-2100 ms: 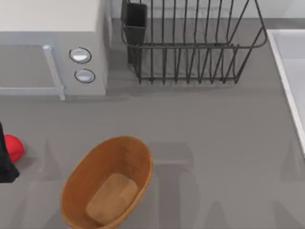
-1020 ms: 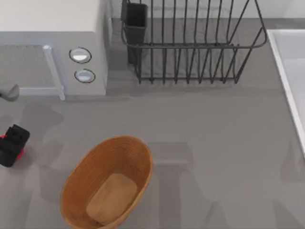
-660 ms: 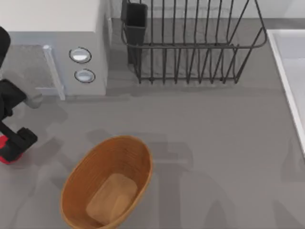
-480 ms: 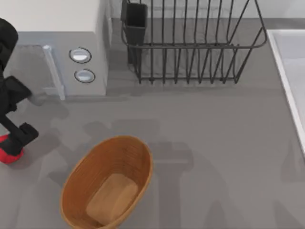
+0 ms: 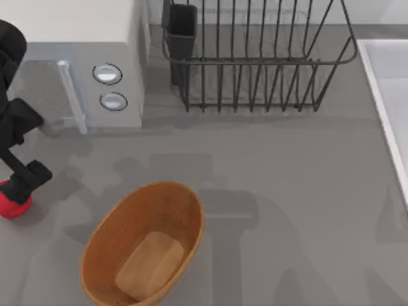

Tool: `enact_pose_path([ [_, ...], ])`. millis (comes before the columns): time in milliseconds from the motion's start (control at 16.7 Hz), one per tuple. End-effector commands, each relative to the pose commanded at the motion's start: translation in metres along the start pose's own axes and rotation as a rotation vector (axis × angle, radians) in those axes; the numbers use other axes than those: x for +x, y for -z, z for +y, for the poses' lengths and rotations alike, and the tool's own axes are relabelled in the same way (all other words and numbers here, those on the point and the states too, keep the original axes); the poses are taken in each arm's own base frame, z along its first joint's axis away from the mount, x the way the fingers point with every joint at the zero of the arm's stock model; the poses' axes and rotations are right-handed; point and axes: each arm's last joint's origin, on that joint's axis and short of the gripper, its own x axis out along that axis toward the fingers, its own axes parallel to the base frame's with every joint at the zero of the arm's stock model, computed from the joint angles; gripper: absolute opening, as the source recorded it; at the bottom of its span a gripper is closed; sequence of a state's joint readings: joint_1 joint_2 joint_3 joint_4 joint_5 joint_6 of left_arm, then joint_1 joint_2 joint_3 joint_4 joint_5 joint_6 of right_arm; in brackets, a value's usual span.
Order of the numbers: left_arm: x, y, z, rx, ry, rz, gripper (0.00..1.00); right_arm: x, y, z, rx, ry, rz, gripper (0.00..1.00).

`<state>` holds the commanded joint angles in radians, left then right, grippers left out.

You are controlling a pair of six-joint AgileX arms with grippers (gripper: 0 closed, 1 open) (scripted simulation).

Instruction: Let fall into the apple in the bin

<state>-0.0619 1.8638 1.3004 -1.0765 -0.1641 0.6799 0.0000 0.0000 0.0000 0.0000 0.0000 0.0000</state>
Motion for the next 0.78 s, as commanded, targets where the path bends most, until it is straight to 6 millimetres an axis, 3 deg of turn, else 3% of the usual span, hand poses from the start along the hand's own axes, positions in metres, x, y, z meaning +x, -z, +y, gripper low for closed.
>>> enact_pose_path([
  [180, 0.004, 0.007, -0.007, 0.005, -0.001, 0.001, 1.0, 0.0, 0.0, 0.0, 0.0, 0.0, 0.0, 1.0],
  [420, 0.029, 0.015, -0.013, 0.006, 0.001, 0.003, 1.0, 0.0, 0.0, 0.0, 0.0, 0.0, 0.0, 1.0],
  [780, 0.068, 0.001, -0.003, 0.005, 0.003, 0.005, 1.0, 0.0, 0.0, 0.0, 0.0, 0.0, 0.0, 1.0],
])
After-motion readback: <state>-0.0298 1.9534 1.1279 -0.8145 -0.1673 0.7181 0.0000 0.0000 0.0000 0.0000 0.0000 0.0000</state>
